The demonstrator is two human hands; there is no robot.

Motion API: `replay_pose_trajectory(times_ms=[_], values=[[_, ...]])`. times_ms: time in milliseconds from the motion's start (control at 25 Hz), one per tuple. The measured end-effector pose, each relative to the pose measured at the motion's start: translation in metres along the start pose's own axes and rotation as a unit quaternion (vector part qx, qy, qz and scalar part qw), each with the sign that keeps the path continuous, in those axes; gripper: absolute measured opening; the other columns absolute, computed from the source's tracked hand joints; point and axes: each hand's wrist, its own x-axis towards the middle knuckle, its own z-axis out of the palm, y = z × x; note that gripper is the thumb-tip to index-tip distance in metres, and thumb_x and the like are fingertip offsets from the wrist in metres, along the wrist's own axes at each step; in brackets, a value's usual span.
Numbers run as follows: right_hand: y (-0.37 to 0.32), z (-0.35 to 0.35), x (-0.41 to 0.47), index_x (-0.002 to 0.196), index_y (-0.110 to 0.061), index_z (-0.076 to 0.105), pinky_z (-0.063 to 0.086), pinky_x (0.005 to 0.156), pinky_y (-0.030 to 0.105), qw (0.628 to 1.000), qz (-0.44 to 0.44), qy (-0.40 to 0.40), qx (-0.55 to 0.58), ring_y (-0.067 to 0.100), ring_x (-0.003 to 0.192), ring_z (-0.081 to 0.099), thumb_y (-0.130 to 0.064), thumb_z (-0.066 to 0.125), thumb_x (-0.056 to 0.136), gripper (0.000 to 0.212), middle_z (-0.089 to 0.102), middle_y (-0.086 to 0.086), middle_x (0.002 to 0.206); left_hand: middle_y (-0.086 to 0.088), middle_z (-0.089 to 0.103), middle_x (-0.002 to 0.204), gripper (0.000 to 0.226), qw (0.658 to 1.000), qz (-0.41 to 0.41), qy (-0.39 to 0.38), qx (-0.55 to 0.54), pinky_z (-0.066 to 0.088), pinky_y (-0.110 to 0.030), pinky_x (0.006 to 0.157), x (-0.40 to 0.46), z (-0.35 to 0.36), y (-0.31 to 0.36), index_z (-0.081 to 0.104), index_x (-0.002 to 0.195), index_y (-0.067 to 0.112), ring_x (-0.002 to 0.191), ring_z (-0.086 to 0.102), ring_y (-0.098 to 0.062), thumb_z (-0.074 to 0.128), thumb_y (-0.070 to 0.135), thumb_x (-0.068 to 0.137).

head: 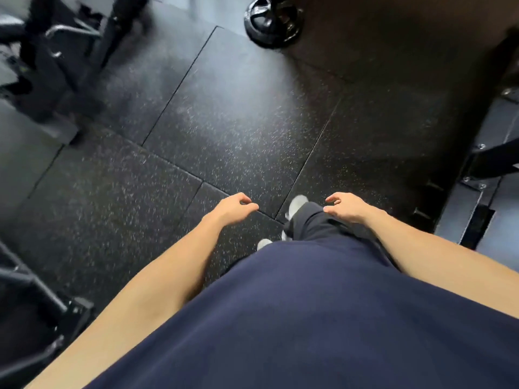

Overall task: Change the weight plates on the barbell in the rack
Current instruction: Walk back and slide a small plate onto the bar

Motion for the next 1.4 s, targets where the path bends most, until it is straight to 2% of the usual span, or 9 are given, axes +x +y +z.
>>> replay_pose_trajectory(times_ms=[120,240,400,520,760,920,1080,1200,1400], values=[[-0.021,-0.040,0.044,0.133,-0.014,0.054,0.039,0.100,0.029,0.999,0.028,0.002,0.028,0.024,0.119,0.056,-0.029,0.064,0.087,0.049,0.057,0.010,0.134,0.006,0.057,0.110,0.043,0.999,0.003,-0.033,0.026,0.039,-0.031,0.084,0.057,-0.050,0.039,0.055,0.125,0.028,0.095,0.054,-0.014,0.055,0.054,0.090],[-0.043,-0.102,0.103,0.132,-0.015,0.055,0.040,0.096,0.028,0.998,0.044,0.002,0.048,0.023,0.111,0.058,-0.030,0.065,0.088,0.047,0.059,0.009,0.129,0.002,0.060,0.112,0.042,0.999,0.014,-0.032,0.036,0.042,-0.033,0.084,0.128,-0.106,0.097,0.055,0.124,0.027,0.093,0.057,-0.014,0.055,0.052,0.090],[-0.070,-0.209,0.164,0.127,-0.016,0.058,0.043,0.087,0.027,0.996,0.058,0.010,0.071,0.019,0.091,0.057,-0.030,0.064,0.088,0.042,0.062,0.007,0.110,0.000,0.063,0.123,0.042,0.996,0.047,-0.025,0.073,0.042,-0.029,0.088,0.202,-0.182,0.192,0.059,0.122,0.024,0.103,0.057,-0.018,0.056,0.049,0.089],[-0.087,-0.285,0.204,0.123,-0.017,0.061,0.043,0.090,0.028,0.995,0.054,0.039,0.077,0.018,0.091,0.055,-0.031,0.065,0.088,0.038,0.059,0.002,0.101,0.000,0.061,0.126,0.038,0.993,0.065,-0.011,0.098,0.040,-0.029,0.092,0.249,-0.232,0.255,0.062,0.118,0.024,0.112,0.055,-0.021,0.057,0.047,0.089],[-0.120,-0.398,0.290,0.125,-0.017,0.059,0.045,0.091,0.031,0.992,0.070,0.037,0.103,0.018,0.085,0.055,-0.031,0.065,0.088,0.040,0.060,0.002,0.102,0.003,0.060,0.108,0.037,0.991,0.087,-0.016,0.101,0.039,-0.027,0.084,0.343,-0.320,0.363,0.062,0.118,0.023,0.100,0.054,-0.018,0.058,0.046,0.089],[-0.149,-0.479,0.367,0.127,-0.018,0.058,0.045,0.098,0.034,0.987,0.107,0.042,0.111,0.021,0.098,0.060,-0.033,0.065,0.088,0.042,0.063,0.007,0.120,0.002,0.062,0.107,0.038,0.985,0.108,-0.021,0.131,0.042,-0.028,0.084,0.436,-0.393,0.445,0.062,0.117,0.024,0.099,0.058,-0.021,0.058,0.049,0.088],[-0.190,-0.565,0.421,0.127,-0.019,0.059,0.044,0.096,0.032,0.982,0.120,0.071,0.127,0.024,0.105,0.060,-0.033,0.066,0.087,0.042,0.061,0.008,0.126,-0.003,0.066,0.110,0.037,0.979,0.135,-0.021,0.150,0.043,-0.027,0.079,0.508,-0.471,0.535,0.063,0.115,0.023,0.093,0.059,-0.020,0.058,0.047,0.089],[-0.216,-0.626,0.448,0.128,-0.017,0.058,0.042,0.099,0.031,0.976,0.110,0.109,0.151,0.024,0.111,0.058,-0.032,0.065,0.088,0.043,0.059,0.009,0.130,-0.002,0.068,0.103,0.035,0.977,0.147,-0.030,0.153,0.043,-0.025,0.072,0.547,-0.515,0.591,0.065,0.113,0.023,0.084,0.061,-0.016,0.060,0.047,0.088],[-0.237,-0.711,0.498,0.130,-0.018,0.055,0.043,0.098,0.032,0.964,0.121,0.125,0.202,0.024,0.116,0.056,-0.031,0.063,0.090,0.043,0.058,0.008,0.130,0.001,0.065,0.104,0.034,0.967,0.168,-0.052,0.186,0.044,-0.027,0.081,0.607,-0.557,0.681,0.066,0.112,0.025,0.095,0.058,-0.016,0.062,0.048,0.087]])
